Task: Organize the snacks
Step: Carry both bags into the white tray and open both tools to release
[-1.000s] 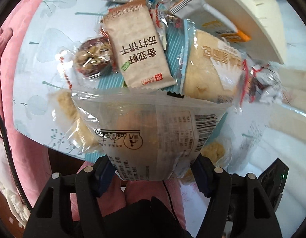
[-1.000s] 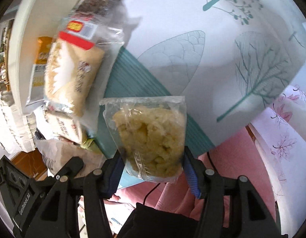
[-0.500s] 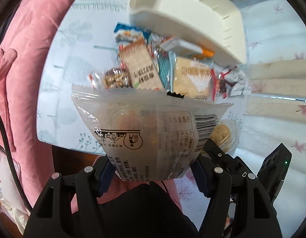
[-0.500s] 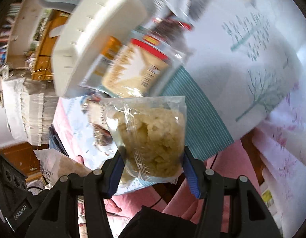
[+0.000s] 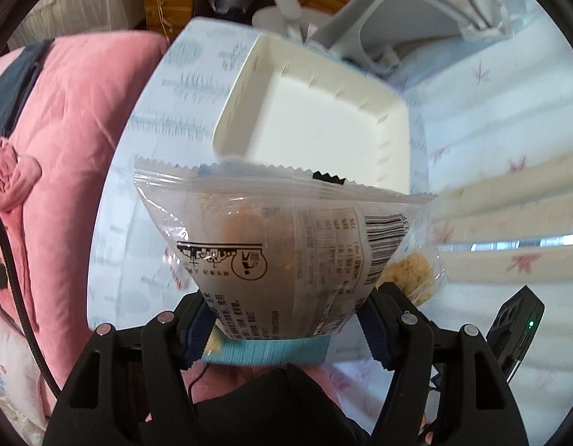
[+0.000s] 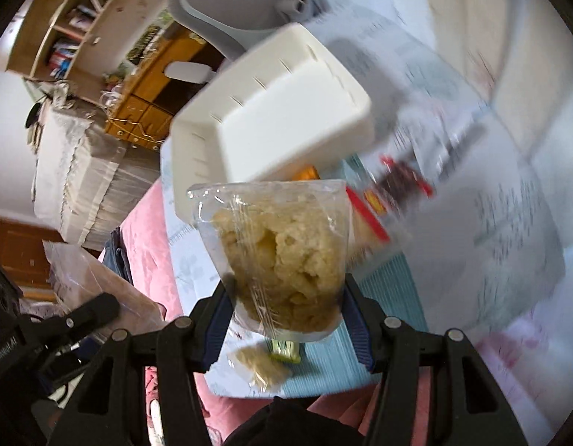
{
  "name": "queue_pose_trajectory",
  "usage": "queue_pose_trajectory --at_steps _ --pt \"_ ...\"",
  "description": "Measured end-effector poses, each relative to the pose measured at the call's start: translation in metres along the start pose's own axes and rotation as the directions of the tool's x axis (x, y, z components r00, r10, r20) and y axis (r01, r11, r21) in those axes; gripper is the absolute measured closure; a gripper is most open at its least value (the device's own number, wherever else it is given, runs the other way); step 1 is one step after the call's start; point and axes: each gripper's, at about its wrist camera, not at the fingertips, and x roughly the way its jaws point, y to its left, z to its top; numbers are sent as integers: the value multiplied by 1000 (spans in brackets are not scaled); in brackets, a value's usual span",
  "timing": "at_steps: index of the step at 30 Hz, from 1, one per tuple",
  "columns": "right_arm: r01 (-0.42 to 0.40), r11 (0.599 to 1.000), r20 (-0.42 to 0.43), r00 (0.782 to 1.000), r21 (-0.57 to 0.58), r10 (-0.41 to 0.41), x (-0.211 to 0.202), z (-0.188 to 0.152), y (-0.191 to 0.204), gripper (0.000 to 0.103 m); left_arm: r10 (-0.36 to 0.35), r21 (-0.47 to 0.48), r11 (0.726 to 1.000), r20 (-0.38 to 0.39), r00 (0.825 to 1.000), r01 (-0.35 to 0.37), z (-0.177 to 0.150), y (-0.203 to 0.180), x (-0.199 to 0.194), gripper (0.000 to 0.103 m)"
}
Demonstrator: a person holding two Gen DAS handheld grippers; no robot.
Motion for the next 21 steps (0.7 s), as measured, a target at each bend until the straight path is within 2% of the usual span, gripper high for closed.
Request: queue_pose_trajectory --at_steps 8,14,17,21 --pt "-31 979 63 997 -199 44 -9 61 21 47 -48 3 999 151 987 48 43 -36 -5 36" --pt "-52 945 108 990 -323 92 -2 96 26 47 -14 52 999 262 965 0 62 -65 13 36" --pt "-51 928 130 986 -369 106 3 110 26 47 -36 82 997 313 949 11 72 -74 27 35" --pt "-70 915 120 985 -398 128 14 127 18 47 -25 96 995 352 936 -10 84 -82 53 35"
